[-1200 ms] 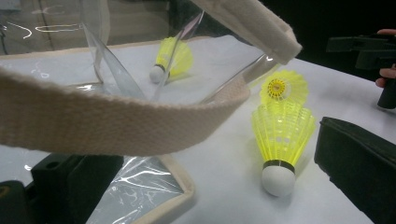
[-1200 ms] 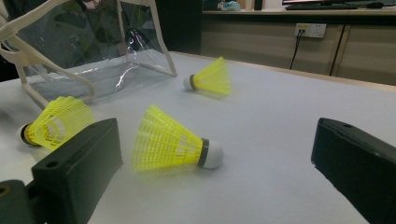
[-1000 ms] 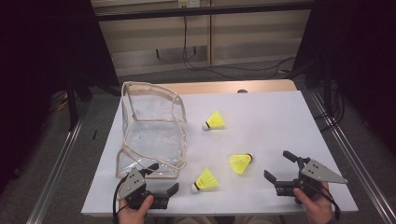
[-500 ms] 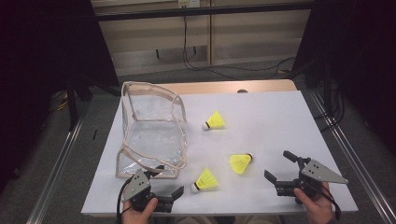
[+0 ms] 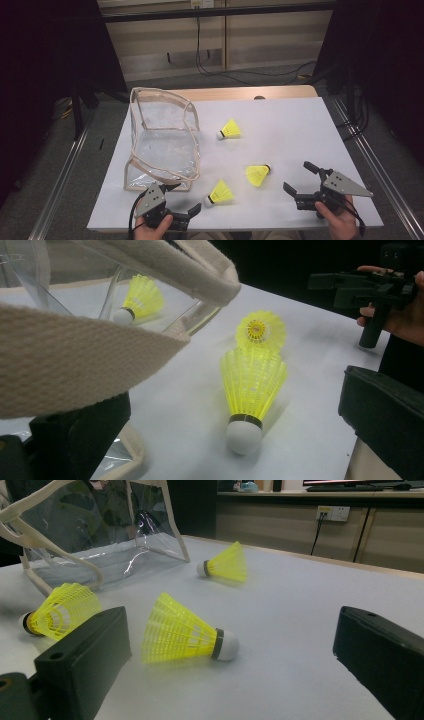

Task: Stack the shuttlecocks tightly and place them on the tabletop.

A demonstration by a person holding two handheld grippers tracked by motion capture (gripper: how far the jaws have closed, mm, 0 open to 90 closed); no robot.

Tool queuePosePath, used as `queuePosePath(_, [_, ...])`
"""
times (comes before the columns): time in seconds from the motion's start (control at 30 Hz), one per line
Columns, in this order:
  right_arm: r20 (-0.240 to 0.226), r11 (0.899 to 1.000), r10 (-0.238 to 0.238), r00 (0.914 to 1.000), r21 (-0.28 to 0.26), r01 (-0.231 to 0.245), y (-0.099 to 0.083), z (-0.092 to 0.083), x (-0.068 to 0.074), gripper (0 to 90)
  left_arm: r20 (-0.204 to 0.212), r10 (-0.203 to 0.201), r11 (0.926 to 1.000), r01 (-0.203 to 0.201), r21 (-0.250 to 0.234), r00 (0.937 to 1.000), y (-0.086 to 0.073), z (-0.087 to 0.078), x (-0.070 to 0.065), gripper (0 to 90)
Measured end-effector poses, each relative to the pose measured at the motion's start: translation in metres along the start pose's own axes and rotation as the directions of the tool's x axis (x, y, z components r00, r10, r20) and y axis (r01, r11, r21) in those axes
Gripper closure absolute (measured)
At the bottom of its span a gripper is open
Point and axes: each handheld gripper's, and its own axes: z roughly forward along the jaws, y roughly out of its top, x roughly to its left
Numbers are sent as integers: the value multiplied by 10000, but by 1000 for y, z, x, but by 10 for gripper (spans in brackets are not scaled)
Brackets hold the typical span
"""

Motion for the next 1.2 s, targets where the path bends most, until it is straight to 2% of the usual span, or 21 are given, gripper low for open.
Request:
queuePosePath(0.53, [-3,10000,-26,10000,-38,26,0,0,0,11,128,-111,9999,109,128,9999,0,4,-6,1])
queuePosePath(0.93, [48,10000,-52,10000,-37,53,0,-1,0,11,278,-179,9994,171,298,9995,-1,10,-6,10])
queuePosePath(1.2, [132,9997,-247,9996,-55,248,1,-3,0,12,358,-272,9987,256,433,9990,0,16,-7,0])
